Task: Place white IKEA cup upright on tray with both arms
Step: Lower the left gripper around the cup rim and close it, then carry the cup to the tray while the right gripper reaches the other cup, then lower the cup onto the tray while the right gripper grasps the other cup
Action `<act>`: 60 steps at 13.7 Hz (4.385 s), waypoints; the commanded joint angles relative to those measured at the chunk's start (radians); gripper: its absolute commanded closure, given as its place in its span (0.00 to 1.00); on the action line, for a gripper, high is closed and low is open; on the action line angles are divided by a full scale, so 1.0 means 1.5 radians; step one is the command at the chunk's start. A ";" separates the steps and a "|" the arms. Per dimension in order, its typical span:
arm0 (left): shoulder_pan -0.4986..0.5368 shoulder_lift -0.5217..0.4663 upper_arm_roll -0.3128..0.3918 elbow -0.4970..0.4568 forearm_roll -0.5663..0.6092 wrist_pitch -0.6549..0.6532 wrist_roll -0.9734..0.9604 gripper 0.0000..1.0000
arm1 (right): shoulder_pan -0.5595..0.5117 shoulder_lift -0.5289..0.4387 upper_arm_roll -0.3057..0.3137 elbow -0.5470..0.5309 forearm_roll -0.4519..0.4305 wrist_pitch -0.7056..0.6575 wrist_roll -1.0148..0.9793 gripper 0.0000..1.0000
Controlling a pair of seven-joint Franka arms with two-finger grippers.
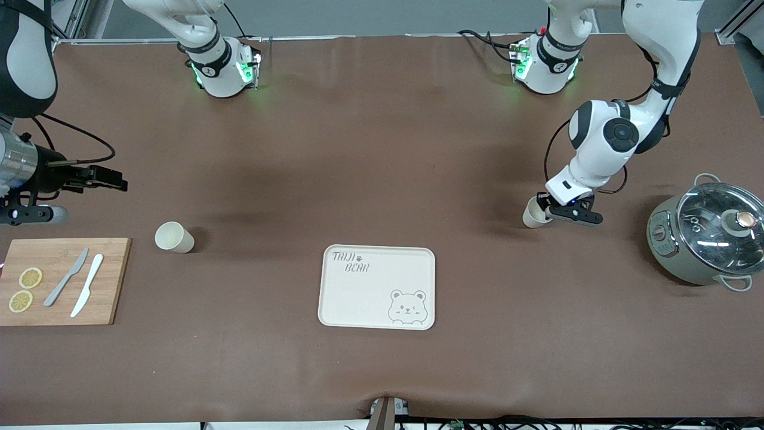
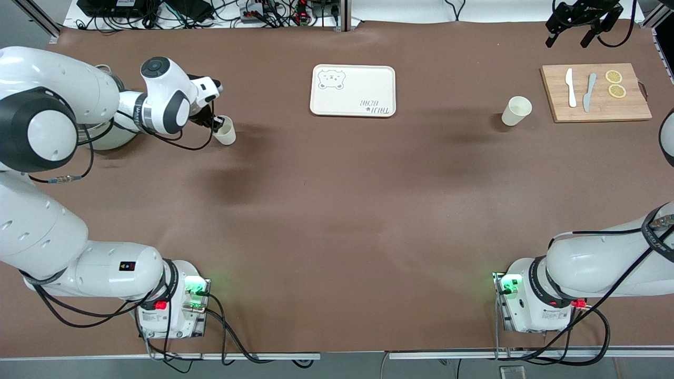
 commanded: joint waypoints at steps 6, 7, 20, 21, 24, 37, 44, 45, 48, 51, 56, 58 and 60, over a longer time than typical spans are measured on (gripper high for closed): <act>-0.001 -0.004 -0.025 0.053 -0.011 -0.047 -0.040 1.00 | -0.011 0.029 0.005 -0.011 -0.010 0.053 0.005 0.00; -0.002 -0.001 -0.031 0.079 -0.011 -0.077 -0.055 1.00 | -0.011 0.029 0.005 -0.021 -0.010 0.066 0.005 0.00; -0.069 0.138 -0.099 0.439 -0.010 -0.352 -0.231 1.00 | -0.046 0.045 0.005 -0.123 -0.006 0.220 -0.001 0.00; -0.083 0.153 -0.099 0.469 -0.008 -0.367 -0.249 1.00 | -0.047 0.046 0.005 -0.129 -0.008 0.229 -0.001 0.00; -0.113 0.196 -0.097 0.540 -0.003 -0.398 -0.286 1.00 | -0.055 0.050 0.005 -0.129 -0.007 0.228 -0.001 0.00; -0.234 0.322 -0.089 0.681 0.037 -0.403 -0.447 1.00 | -0.065 0.052 0.005 -0.198 -0.008 0.328 -0.001 0.00; -0.250 0.372 -0.061 0.727 0.039 -0.398 -0.443 1.00 | -0.072 0.077 0.005 -0.201 -0.008 0.338 -0.001 0.00; -0.250 0.377 -0.061 0.731 0.039 -0.397 -0.443 1.00 | -0.073 0.078 0.005 -0.205 -0.008 0.343 -0.001 0.00; -0.250 0.399 -0.060 0.755 0.039 -0.396 -0.441 1.00 | -0.075 0.090 0.005 -0.226 -0.009 0.389 -0.001 0.00; -0.255 0.413 -0.054 0.771 0.042 -0.393 -0.442 1.00 | -0.073 0.091 0.005 -0.256 -0.009 0.435 -0.001 0.00; -0.272 0.423 -0.037 0.771 0.043 -0.355 -0.442 1.00 | -0.074 0.104 0.005 -0.302 -0.009 0.507 -0.001 0.00; -0.278 0.423 -0.037 0.770 0.045 -0.351 -0.443 1.00 | -0.072 0.101 0.005 -0.326 -0.009 0.523 0.000 0.00; -0.278 0.423 -0.035 0.770 0.046 -0.339 -0.444 1.00 | -0.073 0.099 0.005 -0.331 -0.009 0.524 0.000 0.02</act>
